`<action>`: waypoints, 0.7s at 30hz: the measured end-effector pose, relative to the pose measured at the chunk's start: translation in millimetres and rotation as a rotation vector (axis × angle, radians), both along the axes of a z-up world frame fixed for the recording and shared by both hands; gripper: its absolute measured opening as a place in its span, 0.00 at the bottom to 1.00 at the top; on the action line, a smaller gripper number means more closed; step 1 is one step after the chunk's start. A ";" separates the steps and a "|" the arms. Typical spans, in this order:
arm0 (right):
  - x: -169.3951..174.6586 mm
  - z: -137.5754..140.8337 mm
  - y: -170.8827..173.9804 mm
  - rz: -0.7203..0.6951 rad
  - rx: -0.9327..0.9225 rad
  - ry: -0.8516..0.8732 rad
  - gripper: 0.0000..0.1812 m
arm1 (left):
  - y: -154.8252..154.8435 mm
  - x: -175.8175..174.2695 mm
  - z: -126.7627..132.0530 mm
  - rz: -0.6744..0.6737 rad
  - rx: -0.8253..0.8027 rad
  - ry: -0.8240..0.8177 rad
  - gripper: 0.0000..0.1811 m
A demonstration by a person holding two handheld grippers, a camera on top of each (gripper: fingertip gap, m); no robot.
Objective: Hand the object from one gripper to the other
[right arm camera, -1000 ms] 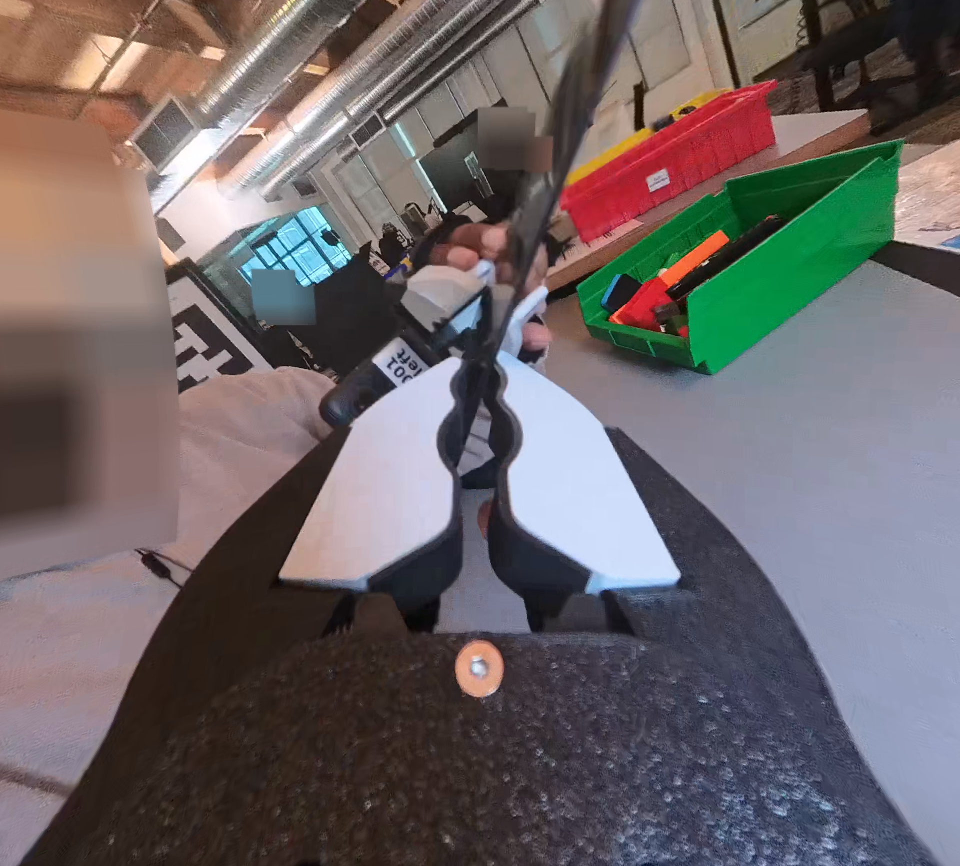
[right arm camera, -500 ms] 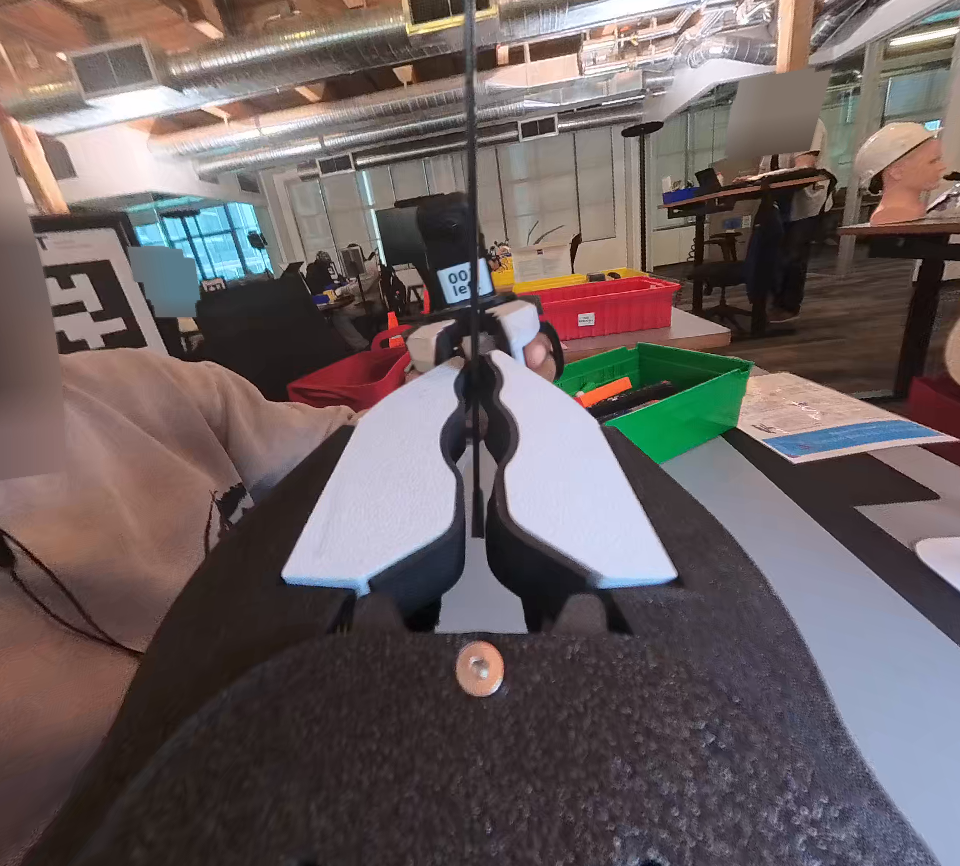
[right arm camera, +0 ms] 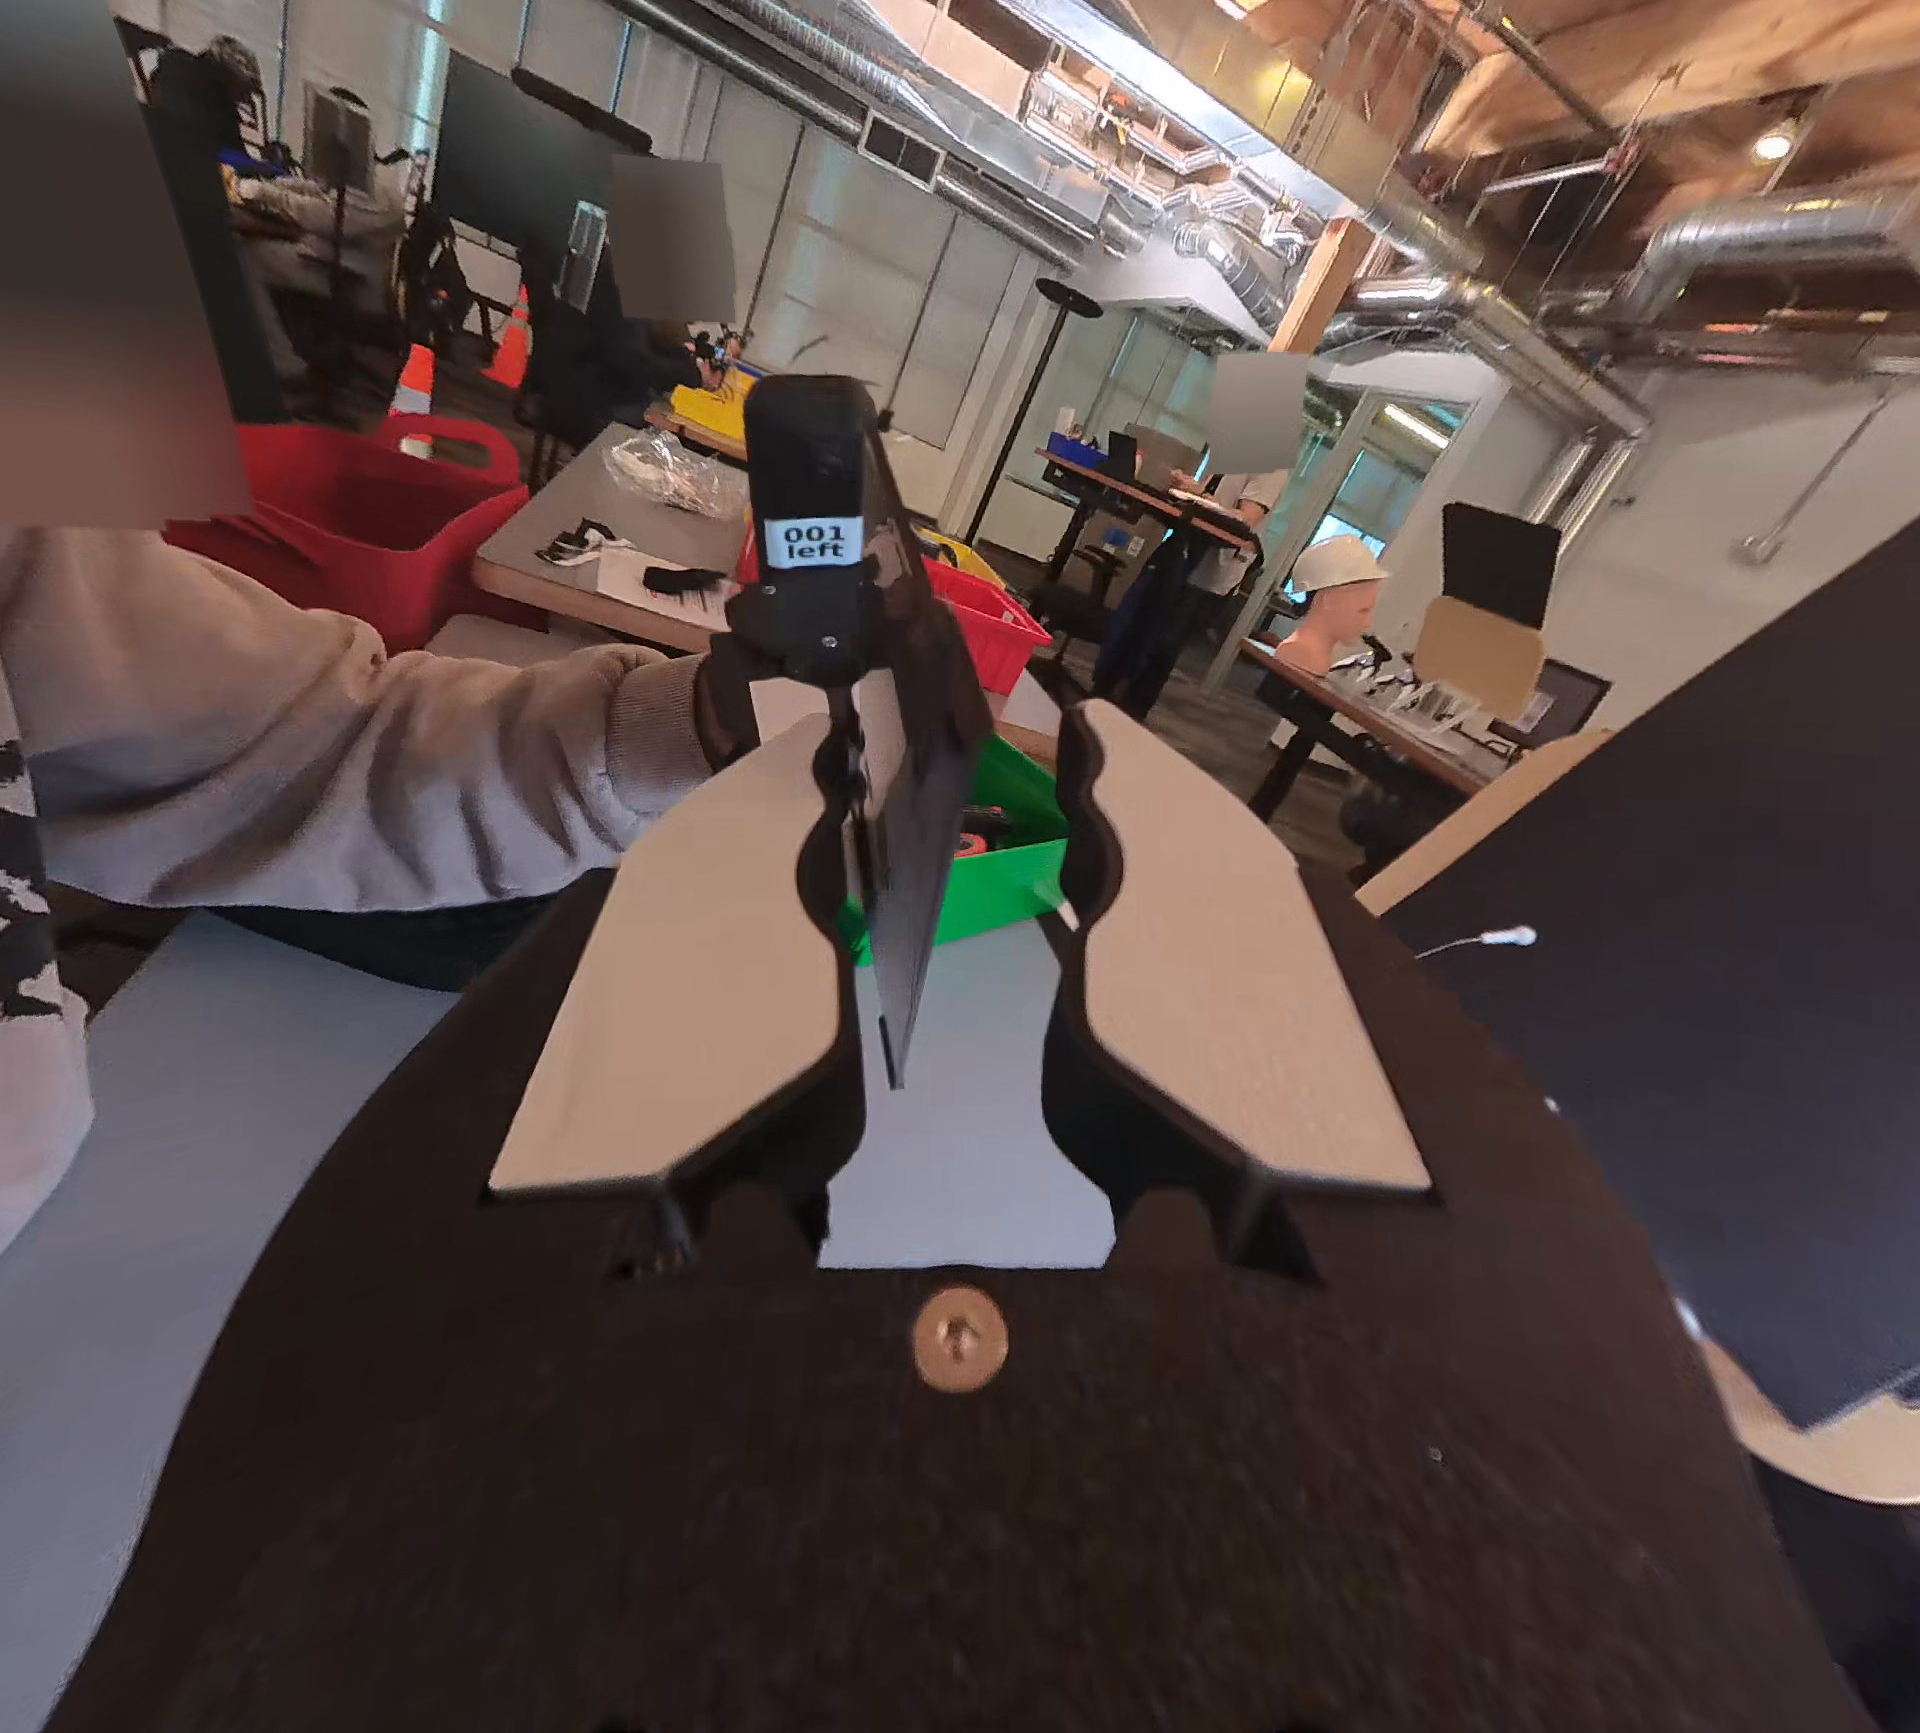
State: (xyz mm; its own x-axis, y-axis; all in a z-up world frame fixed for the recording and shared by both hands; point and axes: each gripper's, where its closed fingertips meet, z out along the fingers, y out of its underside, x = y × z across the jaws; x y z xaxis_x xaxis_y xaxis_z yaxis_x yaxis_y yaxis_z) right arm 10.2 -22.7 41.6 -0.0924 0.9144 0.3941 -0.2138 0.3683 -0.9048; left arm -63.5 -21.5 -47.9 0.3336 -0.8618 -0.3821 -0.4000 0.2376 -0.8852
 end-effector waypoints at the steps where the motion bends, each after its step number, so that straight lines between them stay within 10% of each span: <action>1: 2.2 0.2 -3.2 0.001 0.026 -0.005 0.12 | 0.6 -1.3 -5.2 0.006 -0.005 0.037 0.01; 12: 7.6 9.7 -6.4 0.244 -0.166 0.167 0.01 | -9.0 -9.4 36.0 0.021 0.093 -0.131 0.13; 17: 13.3 10.4 2.8 0.485 -0.420 0.425 0.01 | -21.0 1.0 34.5 -0.033 0.111 -0.094 0.03; 21: -0.8 -10.6 17.4 0.399 -0.404 0.244 0.06 | -15.1 -14.0 29.7 0.024 0.065 -0.025 0.02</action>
State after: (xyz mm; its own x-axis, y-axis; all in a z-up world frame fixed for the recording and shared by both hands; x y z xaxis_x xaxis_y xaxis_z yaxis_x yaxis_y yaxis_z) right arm 9.4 -5.4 30.9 -0.4089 0.9094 0.0765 -0.4829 -0.1445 -0.8637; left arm -77.5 -36.6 -18.3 0.3642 -0.8270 -0.4283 -0.3839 0.2856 -0.8781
